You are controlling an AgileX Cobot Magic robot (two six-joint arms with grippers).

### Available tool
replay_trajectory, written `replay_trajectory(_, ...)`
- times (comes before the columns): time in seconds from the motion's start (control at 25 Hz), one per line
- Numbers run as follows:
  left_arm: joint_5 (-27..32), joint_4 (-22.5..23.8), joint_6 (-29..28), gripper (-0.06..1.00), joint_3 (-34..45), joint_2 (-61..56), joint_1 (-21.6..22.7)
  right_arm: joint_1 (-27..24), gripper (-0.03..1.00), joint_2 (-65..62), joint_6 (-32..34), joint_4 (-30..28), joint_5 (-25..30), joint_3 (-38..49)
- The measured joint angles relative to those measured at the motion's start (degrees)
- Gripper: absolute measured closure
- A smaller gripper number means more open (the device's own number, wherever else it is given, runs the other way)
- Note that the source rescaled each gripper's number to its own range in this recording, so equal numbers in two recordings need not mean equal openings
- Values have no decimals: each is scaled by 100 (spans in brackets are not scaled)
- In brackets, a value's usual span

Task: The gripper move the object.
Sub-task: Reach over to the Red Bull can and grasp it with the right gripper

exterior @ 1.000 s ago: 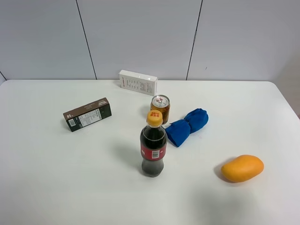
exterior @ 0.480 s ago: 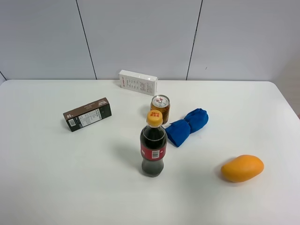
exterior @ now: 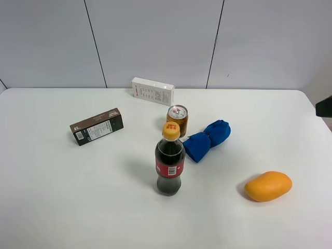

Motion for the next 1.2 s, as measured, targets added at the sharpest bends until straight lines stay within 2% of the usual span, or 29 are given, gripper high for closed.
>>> replay_trajectory(0.16, 0, 0, 0, -6, 0, 0, 0, 35, 50, 844, 0, 19, 49, -599)
replay_trajectory(0.24, 0, 0, 0, -6, 0, 0, 0, 215, 50, 1203, 0, 23, 49, -974)
replay_trajectory(0.56, 0, 0, 0, -6, 0, 0, 0, 1896, 50, 2620, 228, -343, 53, -2362)
replay_trajectory(0.72, 0, 0, 0, -6, 0, 0, 0, 2511, 50, 3467, 311, -387, 83, -2983)
replay_trajectory(0.96, 0, 0, 0, -6, 0, 0, 0, 3119, 50, 4828, 373, -433, 93, -3923)
replay_trajectory(1.2, 0, 0, 0, -6, 0, 0, 0, 3480, 58, 5838, 454, -494, 81, -4320)
